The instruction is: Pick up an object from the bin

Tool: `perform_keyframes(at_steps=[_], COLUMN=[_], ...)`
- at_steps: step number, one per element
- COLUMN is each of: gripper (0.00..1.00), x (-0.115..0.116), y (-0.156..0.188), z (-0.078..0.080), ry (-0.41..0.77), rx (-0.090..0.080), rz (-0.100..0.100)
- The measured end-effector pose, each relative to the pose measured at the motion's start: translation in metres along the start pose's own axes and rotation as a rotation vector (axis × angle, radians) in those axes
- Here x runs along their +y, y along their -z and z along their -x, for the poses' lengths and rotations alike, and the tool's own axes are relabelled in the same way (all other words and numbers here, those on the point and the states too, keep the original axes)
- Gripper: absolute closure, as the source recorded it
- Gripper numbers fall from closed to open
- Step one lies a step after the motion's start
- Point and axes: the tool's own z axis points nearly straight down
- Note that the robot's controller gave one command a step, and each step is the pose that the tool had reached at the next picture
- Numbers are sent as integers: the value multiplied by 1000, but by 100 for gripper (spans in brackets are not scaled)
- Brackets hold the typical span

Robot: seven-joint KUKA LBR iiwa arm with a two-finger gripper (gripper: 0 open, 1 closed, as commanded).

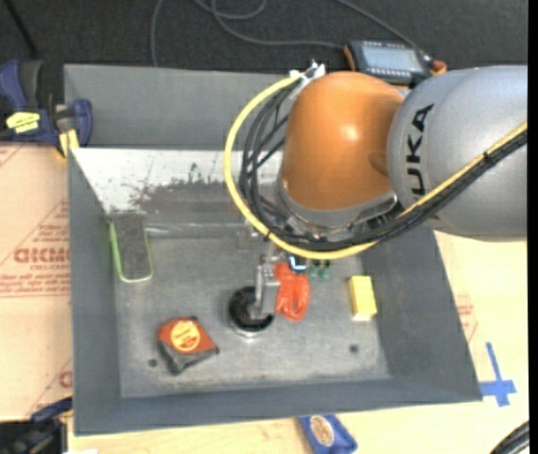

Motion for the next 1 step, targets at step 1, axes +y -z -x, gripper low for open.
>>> perform_keyframes(at_steps=[1], gripper=[0], x=[-1], y=[5], z=[1], ry=[-3], rx=[-8], rz=[1])
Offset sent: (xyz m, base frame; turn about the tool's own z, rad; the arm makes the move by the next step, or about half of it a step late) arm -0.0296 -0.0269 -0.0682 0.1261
